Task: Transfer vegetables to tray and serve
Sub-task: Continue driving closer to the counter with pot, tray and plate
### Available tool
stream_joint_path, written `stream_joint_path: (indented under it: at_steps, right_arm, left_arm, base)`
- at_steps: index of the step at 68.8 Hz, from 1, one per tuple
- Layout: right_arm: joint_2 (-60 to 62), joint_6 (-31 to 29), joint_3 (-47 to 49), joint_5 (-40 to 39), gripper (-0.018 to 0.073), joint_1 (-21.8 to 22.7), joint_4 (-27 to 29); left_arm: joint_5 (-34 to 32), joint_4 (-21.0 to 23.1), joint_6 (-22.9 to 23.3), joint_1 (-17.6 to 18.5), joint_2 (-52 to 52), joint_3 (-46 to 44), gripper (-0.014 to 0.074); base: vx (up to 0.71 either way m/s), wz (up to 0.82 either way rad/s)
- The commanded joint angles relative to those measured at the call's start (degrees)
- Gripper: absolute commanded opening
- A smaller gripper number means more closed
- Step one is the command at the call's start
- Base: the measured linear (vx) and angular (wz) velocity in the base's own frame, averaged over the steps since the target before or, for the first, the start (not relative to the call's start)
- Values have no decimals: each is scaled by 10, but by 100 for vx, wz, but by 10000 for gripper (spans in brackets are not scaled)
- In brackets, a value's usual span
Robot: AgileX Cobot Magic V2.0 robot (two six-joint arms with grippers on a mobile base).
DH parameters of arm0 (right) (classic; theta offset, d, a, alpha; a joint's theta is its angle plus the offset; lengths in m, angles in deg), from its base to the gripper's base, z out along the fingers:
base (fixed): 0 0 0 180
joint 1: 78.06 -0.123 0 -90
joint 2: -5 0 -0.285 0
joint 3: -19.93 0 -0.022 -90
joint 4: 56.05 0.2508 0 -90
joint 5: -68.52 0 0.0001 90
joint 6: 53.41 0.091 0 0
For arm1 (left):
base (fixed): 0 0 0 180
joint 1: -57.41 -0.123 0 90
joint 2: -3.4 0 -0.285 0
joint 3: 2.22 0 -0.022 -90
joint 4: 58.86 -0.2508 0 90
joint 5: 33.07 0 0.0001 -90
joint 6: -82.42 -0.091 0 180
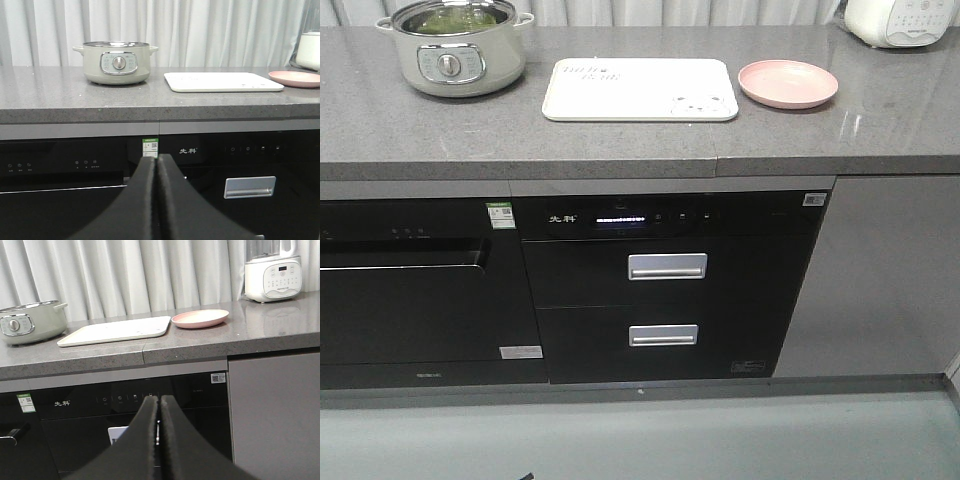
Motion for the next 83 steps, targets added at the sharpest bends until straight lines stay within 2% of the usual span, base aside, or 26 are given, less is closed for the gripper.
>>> stream_joint_path:
  at_steps: [1, 83]
  right_arm:
    - [4, -3, -8, -44, -2, 4, -2]
    - [4, -3, -8, -44, -2, 4, -2]
  left_arm:
    - [-44, 1, 5, -1, -8, 15, -6]
    - [-44, 1, 5, -1, -8, 15, -6]
  base:
    - [7, 1]
    - [5, 0]
